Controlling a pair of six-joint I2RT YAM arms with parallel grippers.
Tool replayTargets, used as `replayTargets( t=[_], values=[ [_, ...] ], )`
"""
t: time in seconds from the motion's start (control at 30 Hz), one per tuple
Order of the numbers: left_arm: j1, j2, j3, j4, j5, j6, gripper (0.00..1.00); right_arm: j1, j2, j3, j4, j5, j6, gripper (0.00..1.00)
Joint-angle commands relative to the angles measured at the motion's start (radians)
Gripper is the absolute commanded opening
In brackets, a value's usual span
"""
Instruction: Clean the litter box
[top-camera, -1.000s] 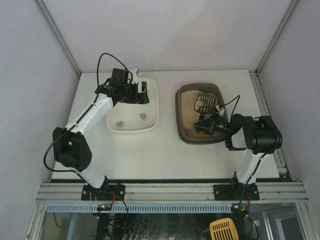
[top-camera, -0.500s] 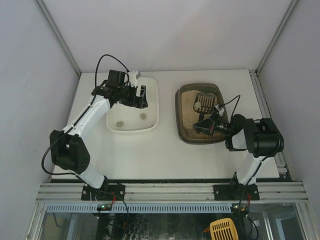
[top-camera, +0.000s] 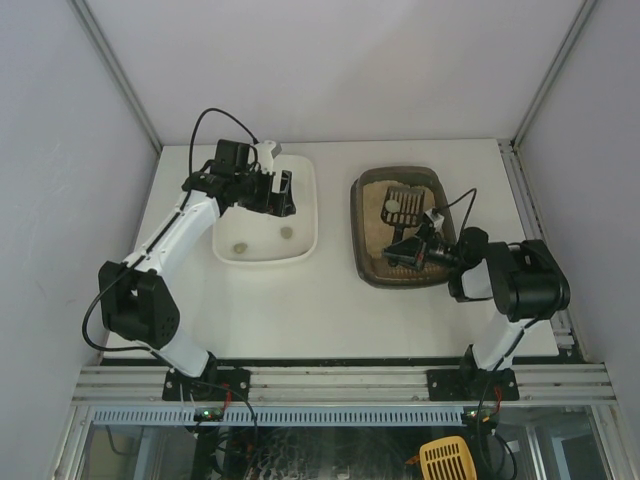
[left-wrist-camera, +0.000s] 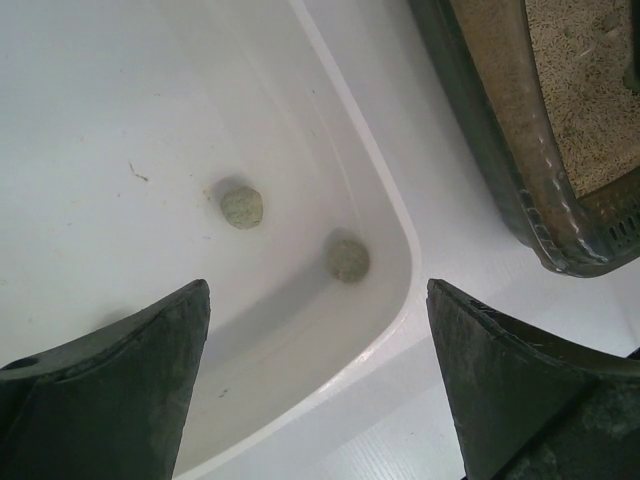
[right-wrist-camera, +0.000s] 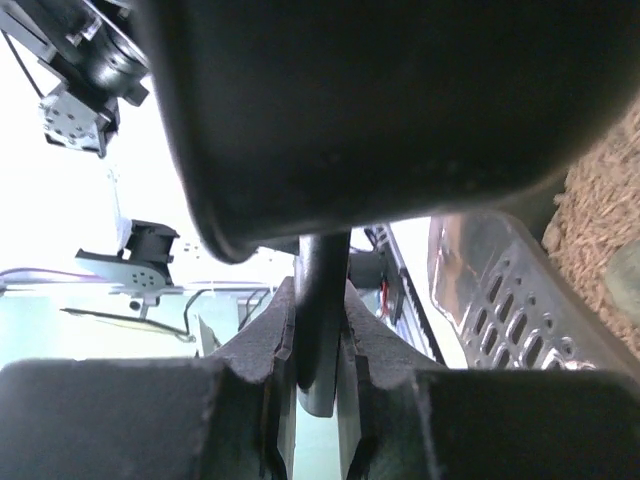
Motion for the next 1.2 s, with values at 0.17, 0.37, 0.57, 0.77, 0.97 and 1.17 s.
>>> replayTargets(
  t=[0.17,0.37,0.57,0.77,0.97,1.17],
  values=[
    [0.003,-0.026,-0.01,0.02,0.009,0.022,0.93,0.036,-0.073,0.049,-0.032,0.01,-0.06,0.0],
    [0.005,-0.031,-0.019,0.029,0.007,0.023,0.93,-0.032,0.003,0.031,0.173,-0.005,0.093,0.0],
    [0.01,-0.018,0.008,0.018,-0.051,0.028,0.93,0.02,-0.079,0.048,-0.051,0.014,-0.067,0.0],
    [0.145,0.077,0.141,-0.094,0.117,-0.026,0.92,0.088,-0.224,0.165,-0.692,0.08,-0.405,0.0],
    [0.286,0.073,0.156,-0.088,0.005,-0.195,0.96,0.275,-0.281,0.47,-1.374,0.381,-0.796,0.0],
    [0.353,-0.007,0.087,-0.031,-0.162,-0.283,0.98,0.507,-0.103,0.875,-1.736,0.752,-0.939,0.0]
  ],
)
